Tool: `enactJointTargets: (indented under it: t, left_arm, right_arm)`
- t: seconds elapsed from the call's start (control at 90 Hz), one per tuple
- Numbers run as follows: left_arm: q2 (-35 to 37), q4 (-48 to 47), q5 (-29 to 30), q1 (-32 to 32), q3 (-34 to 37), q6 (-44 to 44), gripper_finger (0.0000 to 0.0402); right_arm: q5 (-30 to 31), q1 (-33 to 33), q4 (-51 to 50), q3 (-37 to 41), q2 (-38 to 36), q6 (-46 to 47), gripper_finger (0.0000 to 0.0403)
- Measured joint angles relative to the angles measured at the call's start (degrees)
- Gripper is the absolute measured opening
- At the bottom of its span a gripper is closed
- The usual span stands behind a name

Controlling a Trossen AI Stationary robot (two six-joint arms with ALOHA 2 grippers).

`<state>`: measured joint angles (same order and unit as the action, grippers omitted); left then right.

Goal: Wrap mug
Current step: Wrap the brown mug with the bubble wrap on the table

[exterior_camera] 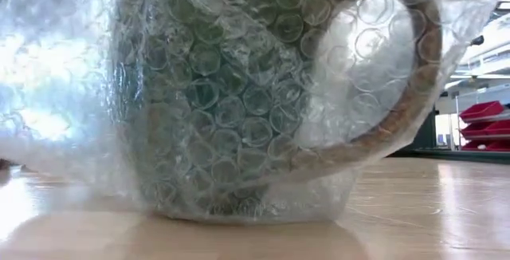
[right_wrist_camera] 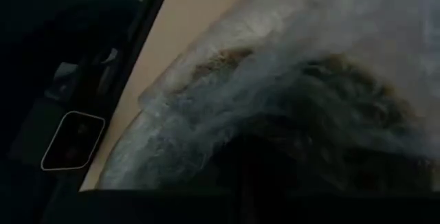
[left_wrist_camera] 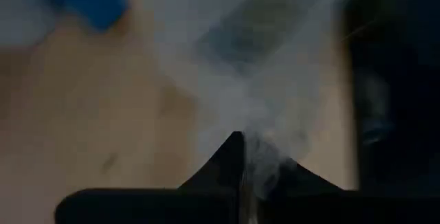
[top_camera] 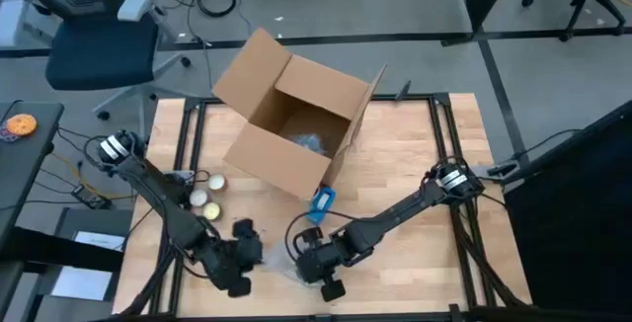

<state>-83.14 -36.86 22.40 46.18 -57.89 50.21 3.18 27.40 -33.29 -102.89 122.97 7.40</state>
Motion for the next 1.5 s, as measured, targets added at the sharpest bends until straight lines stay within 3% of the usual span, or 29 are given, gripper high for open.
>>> enactJointTargets:
  t: [0.144, 0.3, 0.522, 0.789, 0.856, 0.944, 1.178, 1.378, 1.5]
  left_arm:
    - [0.05, -13.26, 0.92, -0.07, 0.02, 8.12, 0.0000]
    - [0.05, -21.31, 4.59, -0.14, 0.02, 14.02, 0.0000]
    - [0.05, -22.42, 7.97, -0.09, 0.02, 14.53, 0.0000]
    - [0.05, -22.73, 7.99, 0.02, 0.02, 14.43, 0.0000]
    - [0.05, -23.34, 8.01, 0.02, 0.02, 14.41, 0.0000]
    - [0.03, -23.50, 8.47, 0.04, 0.02, 14.22, 0.0000]
    - [0.01, -23.50, 14.33, 0.04, 0.04, 12.81, 0.0000]
    - [-0.01, -23.33, 25.10, 0.06, 0.04, 12.74, 0.0000]
    - [-0.05, -23.47, 32.00, 0.06, 0.04, 12.76, 0.0000]
  right_arm:
    - [-0.02, -0.02, -1.47, -1.39, -0.43, 0.02, 0.0000]
    - [-0.37, 0.04, -2.89, -3.41, -0.43, 0.51, 0.0000]
    - [0.95, 0.63, -9.01, -10.81, -0.45, 1.69, 0.0000]
    - [12.80, -0.27, -18.05, -18.10, -0.56, 1.01, 0.0000]
    - [11.13, -0.92, -18.59, -18.08, -0.52, 1.49, 0.0000]
    - [4.19, -1.29, -18.31, -18.08, -0.52, 1.82, 0.0000]
    - [-8.70, 1.10, -10.93, -14.65, -0.34, 7.52, 0.0000]
    - [-9.33, 3.25, -8.94, -13.07, -0.30, 10.84, 0.0000]
    - [-4.21, 4.62, -12.34, -14.11, -2.49, 10.17, 0.0000]
